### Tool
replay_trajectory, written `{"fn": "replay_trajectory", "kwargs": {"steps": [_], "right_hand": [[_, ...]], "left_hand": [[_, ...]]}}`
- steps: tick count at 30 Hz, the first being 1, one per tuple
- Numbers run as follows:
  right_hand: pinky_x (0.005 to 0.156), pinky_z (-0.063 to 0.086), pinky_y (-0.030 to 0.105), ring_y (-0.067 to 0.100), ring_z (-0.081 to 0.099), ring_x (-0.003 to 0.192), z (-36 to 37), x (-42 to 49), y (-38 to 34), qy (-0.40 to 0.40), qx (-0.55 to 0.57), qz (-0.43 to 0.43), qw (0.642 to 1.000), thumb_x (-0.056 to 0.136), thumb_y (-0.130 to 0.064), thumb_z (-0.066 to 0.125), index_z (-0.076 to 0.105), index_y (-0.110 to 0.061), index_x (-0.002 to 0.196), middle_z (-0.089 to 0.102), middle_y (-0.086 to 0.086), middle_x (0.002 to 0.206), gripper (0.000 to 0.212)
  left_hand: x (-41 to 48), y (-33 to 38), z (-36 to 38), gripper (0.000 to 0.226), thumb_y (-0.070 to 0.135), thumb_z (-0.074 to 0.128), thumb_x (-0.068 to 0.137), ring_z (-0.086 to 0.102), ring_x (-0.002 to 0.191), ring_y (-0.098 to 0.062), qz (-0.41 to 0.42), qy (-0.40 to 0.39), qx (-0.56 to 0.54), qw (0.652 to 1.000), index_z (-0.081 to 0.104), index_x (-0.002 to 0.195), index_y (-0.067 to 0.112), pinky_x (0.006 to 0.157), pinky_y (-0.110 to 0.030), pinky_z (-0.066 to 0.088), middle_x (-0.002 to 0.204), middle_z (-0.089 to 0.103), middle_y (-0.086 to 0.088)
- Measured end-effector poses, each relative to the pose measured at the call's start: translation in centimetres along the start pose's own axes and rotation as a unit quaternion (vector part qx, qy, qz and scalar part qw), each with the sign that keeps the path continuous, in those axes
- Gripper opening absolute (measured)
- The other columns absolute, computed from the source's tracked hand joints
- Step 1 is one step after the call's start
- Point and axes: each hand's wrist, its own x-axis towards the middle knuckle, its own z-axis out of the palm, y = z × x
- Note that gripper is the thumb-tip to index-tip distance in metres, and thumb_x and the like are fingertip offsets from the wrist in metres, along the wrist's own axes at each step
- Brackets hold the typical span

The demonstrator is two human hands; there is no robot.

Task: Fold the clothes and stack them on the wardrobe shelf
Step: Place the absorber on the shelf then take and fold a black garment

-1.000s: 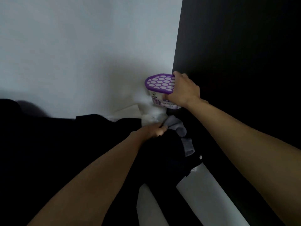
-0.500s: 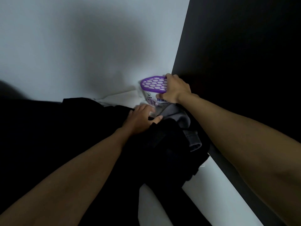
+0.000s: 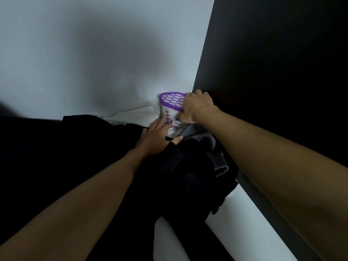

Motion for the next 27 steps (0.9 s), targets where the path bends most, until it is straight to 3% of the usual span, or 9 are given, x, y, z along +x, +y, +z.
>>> {"fn": "replay_trajectory", "kwargs": {"steps": [6,9,12,14,17,19,21,24,27], "right_hand": [[0.105,0.033,0.048,0.036,0.039,0.129,-0.2,-1.2,-0.7,-0.015,0.04,0.014,0.999,0.087,-0.045,0.062,0.043,-0.008,0.139,0.052,0.017,0.138,0.066],[0.105,0.034,0.05,0.036,0.04,0.131,-0.8,-2.7,-0.8,0.002,0.069,-0.003,0.998,0.085,-0.043,0.064,0.041,-0.01,0.141,0.048,0.015,0.141,0.069],[0.092,0.041,0.043,0.035,0.05,0.123,-2.7,-4.2,-0.4,0.081,0.114,-0.046,0.989,0.088,-0.032,0.06,0.051,-0.009,0.13,0.055,0.013,0.133,0.049],[0.088,0.045,0.039,0.032,0.058,0.116,-4.8,-5.6,-0.8,0.159,0.239,-0.076,0.955,0.09,-0.026,0.055,0.061,-0.012,0.122,0.062,0.01,0.127,0.036],[0.084,0.053,0.034,0.019,0.066,0.096,-7.4,-8.5,-2.8,0.243,0.465,-0.092,0.846,0.088,-0.019,0.051,0.072,-0.021,0.101,0.071,-0.004,0.104,0.024],[0.081,0.055,0.034,0.014,0.066,0.087,-8.3,-10.8,-4.5,0.25,0.571,-0.099,0.776,0.086,-0.016,0.051,0.072,-0.025,0.088,0.07,-0.009,0.09,0.022],[0.081,0.056,0.036,0.016,0.067,0.085,-8.8,-13.0,-6.4,0.23,0.627,-0.111,0.736,0.085,-0.014,0.052,0.071,-0.025,0.082,0.069,-0.009,0.086,0.023],[0.083,0.055,0.036,0.018,0.068,0.088,-9.0,-16.4,-9.1,0.192,0.642,-0.141,0.729,0.085,-0.011,0.051,0.072,-0.022,0.083,0.069,-0.007,0.087,0.025],[0.08,0.048,0.024,0.015,0.065,0.093,-8.2,-19.9,-12.1,0.148,0.604,-0.195,0.759,0.088,-0.015,0.054,0.074,-0.018,0.088,0.068,-0.009,0.09,0.02]], "left_hand": [[-1.6,1.6,-3.4,0.09,0.077,0.037,0.069,0.016,0.152,-0.023,-0.013,-0.081,-0.033,0.996,0.052,0.141,0.026,0.121,-0.052,0.014,0.167,0.016,0.001],[-3.4,2.1,-5.2,0.054,0.043,0.061,0.092,0.025,0.15,-0.028,-0.005,-0.063,-0.002,0.998,0.058,0.135,0.011,0.119,-0.047,0.026,0.164,0.024,-0.01],[-6.3,3.6,-7.8,0.035,0.023,0.062,0.094,0.032,0.147,-0.024,0.012,-0.028,0.037,0.999,0.064,0.128,0.014,0.117,-0.042,0.031,0.161,0.033,-0.008],[-8.9,4.9,-10.1,0.027,0.018,0.059,0.092,0.042,0.142,-0.02,0.014,0.007,0.055,0.998,0.071,0.116,0.02,0.114,-0.036,0.036,0.156,0.043,-0.003],[-13.2,6.5,-12.8,0.024,0.021,0.054,0.091,0.05,0.133,-0.019,-0.007,0.046,0.102,0.994,0.073,0.106,0.026,0.11,-0.037,0.04,0.149,0.052,0.004],[-16.5,7.3,-13.8,0.024,0.021,0.053,0.09,0.051,0.131,-0.02,-0.025,0.058,0.132,0.989,0.073,0.102,0.027,0.109,-0.041,0.04,0.144,0.056,0.006],[-20.1,7.8,-15.2,0.022,0.02,0.055,0.089,0.05,0.132,-0.02,-0.053,0.068,0.161,0.983,0.073,0.1,0.026,0.108,-0.042,0.039,0.143,0.056,0.005],[-26.1,8.1,-18.2,0.022,0.022,0.056,0.088,0.055,0.125,-0.023,-0.119,0.074,0.221,0.965,0.072,0.103,0.024,0.103,-0.042,0.043,0.135,0.062,0.002],[-32.5,8.0,-21.8,0.025,0.026,0.053,0.092,0.061,0.11,-0.028,-0.213,0.065,0.262,0.939,0.071,0.109,0.023,0.098,-0.042,0.046,0.118,0.069,-0.003]]}}
